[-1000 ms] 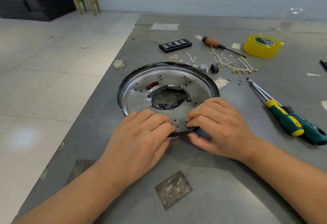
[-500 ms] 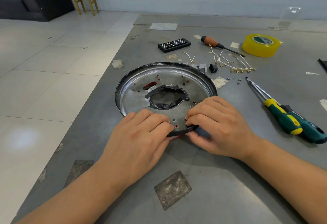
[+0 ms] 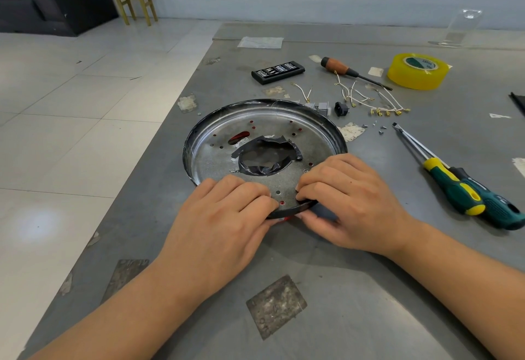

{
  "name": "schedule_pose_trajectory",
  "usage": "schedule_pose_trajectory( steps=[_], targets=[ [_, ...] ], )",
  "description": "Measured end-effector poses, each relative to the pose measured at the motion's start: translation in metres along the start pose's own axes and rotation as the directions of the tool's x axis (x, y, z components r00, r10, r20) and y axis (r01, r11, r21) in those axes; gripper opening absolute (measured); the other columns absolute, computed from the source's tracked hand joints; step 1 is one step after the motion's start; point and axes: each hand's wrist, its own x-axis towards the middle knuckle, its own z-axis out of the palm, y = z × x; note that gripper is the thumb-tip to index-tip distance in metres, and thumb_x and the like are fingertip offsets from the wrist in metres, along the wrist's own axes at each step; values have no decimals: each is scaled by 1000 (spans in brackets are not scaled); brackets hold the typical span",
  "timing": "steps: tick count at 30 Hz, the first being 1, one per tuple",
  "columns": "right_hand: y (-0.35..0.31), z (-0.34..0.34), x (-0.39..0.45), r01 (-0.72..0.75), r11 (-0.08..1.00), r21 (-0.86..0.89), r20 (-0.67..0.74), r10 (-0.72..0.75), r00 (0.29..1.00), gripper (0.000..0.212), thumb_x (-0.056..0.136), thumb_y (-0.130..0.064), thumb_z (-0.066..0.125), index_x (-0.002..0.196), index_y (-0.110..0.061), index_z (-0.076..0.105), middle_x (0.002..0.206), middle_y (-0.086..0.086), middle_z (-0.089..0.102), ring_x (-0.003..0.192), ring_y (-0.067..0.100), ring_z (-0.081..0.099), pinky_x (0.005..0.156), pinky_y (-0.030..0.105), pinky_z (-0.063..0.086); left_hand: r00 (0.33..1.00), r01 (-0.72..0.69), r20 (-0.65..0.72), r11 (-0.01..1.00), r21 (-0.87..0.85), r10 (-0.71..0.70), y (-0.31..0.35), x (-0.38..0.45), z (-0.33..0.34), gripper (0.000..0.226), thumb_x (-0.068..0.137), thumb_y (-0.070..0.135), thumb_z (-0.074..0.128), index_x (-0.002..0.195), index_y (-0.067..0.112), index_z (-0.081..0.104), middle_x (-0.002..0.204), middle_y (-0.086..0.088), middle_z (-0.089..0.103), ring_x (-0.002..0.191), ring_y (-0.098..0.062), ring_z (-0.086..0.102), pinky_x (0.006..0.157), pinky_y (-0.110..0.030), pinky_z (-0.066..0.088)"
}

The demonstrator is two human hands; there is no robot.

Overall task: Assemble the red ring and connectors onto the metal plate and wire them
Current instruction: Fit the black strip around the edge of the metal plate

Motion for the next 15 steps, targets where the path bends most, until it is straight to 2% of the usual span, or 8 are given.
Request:
schedule_pose_trajectory(
  steps=[15],
  targets=[
    [-2,3,-1,-13,1000,-1,-29,13,999,12,90,-21,71,87,-10,74,99,1,73,88,25,68,87,39,51,998,33,-52,999,-25,-34,2,-2,10,19,101,32,56,97,21,70,108,9,70,93,-23,67,70,-46,50]
  ],
)
